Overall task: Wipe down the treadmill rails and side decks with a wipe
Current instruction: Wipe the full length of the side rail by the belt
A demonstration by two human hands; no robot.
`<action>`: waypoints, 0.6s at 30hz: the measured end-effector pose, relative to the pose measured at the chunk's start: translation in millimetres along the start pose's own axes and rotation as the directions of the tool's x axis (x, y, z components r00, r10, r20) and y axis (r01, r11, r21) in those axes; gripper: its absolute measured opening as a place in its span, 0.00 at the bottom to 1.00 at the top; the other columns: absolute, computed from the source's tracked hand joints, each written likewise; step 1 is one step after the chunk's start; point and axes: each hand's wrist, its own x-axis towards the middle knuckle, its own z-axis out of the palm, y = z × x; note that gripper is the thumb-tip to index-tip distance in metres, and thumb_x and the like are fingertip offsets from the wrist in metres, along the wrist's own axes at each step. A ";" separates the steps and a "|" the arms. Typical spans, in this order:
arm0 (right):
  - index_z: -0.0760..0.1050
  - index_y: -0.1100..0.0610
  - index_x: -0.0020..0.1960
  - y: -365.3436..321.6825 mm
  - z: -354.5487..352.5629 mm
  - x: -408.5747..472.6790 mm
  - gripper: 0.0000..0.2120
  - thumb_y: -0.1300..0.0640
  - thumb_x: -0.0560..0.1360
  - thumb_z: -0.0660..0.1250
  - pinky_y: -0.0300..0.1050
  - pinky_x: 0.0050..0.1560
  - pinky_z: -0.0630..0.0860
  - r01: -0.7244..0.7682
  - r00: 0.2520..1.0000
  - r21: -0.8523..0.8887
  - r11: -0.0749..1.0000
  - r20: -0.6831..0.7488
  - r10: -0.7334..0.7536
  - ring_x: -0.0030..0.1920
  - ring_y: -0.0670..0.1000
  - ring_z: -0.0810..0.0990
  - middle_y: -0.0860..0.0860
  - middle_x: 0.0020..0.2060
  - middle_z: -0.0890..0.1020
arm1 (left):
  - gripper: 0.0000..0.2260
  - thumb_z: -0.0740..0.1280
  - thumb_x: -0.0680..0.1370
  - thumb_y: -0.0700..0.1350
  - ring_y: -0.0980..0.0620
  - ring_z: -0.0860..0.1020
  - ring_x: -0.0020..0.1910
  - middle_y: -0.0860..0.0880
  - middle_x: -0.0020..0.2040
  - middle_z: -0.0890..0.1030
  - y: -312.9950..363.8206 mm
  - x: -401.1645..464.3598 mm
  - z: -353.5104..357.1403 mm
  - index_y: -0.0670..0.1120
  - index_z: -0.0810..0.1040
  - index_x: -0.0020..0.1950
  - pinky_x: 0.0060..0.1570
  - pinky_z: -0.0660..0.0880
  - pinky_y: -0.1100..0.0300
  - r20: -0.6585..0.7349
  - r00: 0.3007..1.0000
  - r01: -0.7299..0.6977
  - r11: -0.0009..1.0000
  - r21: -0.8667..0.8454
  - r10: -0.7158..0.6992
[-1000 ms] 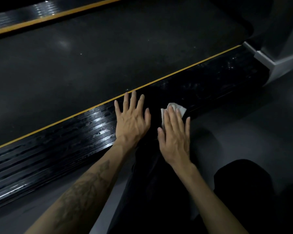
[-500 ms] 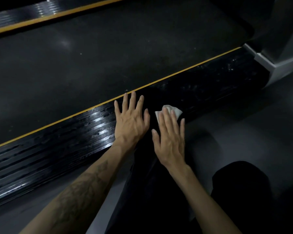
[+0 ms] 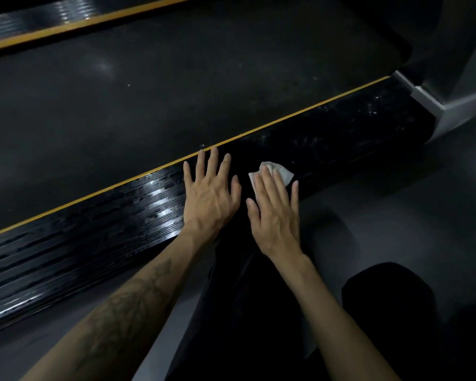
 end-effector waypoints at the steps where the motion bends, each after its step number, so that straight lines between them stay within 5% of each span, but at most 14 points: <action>1: 0.61 0.56 0.82 5.9 -1.7 6.7 0.27 0.46 0.86 0.49 0.65 0.81 0.49 0.011 1.000 -0.007 1.000 0.011 -0.011 0.83 0.52 0.54 0.53 0.82 0.60 | 0.30 0.48 0.81 0.58 0.42 0.52 0.83 0.43 0.83 0.59 0.3 -0.1 -0.4 0.47 0.64 0.81 0.80 0.48 0.37 -0.002 1.000 0.000 1.000 0.002 0.000; 7: 0.59 0.57 0.82 7.6 -3.7 -7.3 0.28 0.46 0.86 0.50 0.63 0.82 0.47 -0.064 0.997 -0.066 0.996 -0.045 0.061 0.83 0.53 0.53 0.55 0.82 0.58 | 0.29 0.49 0.82 0.57 0.42 0.53 0.83 0.43 0.82 0.60 1.2 0.2 0.0 0.47 0.65 0.81 0.80 0.49 0.37 -0.008 1.000 0.004 1.000 0.000 -0.004; 13: 0.64 0.54 0.81 13.4 -1.9 21.5 0.26 0.46 0.86 0.50 0.64 0.81 0.48 0.076 0.997 -0.039 0.996 0.035 -0.075 0.82 0.53 0.56 0.52 0.81 0.62 | 0.30 0.49 0.81 0.57 0.42 0.53 0.83 0.43 0.83 0.60 1.1 0.9 0.7 0.47 0.65 0.80 0.80 0.49 0.37 -0.004 1.000 0.007 1.000 -0.006 -0.007; 18: 0.62 0.55 0.81 21.9 -7.9 12.4 0.27 0.46 0.86 0.51 0.63 0.81 0.45 -0.009 1.000 -0.068 0.998 -0.020 0.008 0.82 0.54 0.56 0.53 0.82 0.60 | 0.29 0.50 0.82 0.57 0.41 0.54 0.82 0.43 0.82 0.61 1.5 1.1 1.4 0.47 0.66 0.80 0.79 0.51 0.36 -0.011 1.000 -0.001 1.000 0.011 0.001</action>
